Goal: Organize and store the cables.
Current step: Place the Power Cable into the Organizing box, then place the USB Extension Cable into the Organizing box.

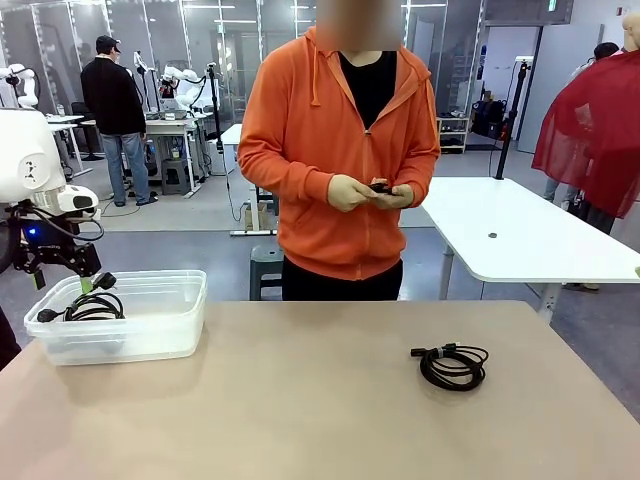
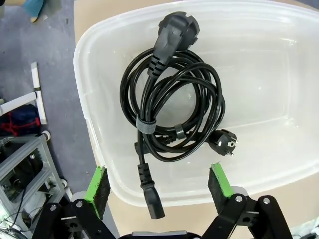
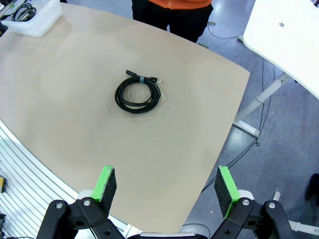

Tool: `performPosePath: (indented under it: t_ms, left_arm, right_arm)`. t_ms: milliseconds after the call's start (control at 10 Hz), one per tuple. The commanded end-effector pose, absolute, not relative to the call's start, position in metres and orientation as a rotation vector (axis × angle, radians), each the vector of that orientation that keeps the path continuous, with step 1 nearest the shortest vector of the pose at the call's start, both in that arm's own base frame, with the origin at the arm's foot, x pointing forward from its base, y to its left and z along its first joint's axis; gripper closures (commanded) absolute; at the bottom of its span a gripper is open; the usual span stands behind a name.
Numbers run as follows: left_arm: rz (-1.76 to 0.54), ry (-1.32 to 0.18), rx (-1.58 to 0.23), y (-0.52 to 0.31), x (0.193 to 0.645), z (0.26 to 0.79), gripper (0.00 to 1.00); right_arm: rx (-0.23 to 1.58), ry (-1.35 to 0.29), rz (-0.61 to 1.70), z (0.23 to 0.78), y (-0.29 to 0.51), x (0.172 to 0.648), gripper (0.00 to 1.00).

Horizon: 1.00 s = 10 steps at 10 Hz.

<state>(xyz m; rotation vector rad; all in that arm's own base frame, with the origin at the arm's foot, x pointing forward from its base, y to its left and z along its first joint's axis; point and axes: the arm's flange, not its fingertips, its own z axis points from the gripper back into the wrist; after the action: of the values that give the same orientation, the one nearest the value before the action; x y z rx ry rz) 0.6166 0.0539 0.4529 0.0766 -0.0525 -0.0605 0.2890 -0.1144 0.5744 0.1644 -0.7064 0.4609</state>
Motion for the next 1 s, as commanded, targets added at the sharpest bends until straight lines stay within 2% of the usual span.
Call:
performPosePath:
  t_ms: [0, 900]
  left_arm:
    - [-0.063, -0.053, 0.081, 0.0539, 0.6203, 0.4520, 0.00]
    - [-0.063, -0.053, 0.081, 0.0539, 0.6203, 0.4520, 0.00]
  right_arm:
    - [0.169, -0.709, 0.466, 0.5736, -0.1157, 0.2888, 0.00]
    - [0.169, -0.709, 0.466, 0.5736, -0.1157, 0.2888, 0.00]
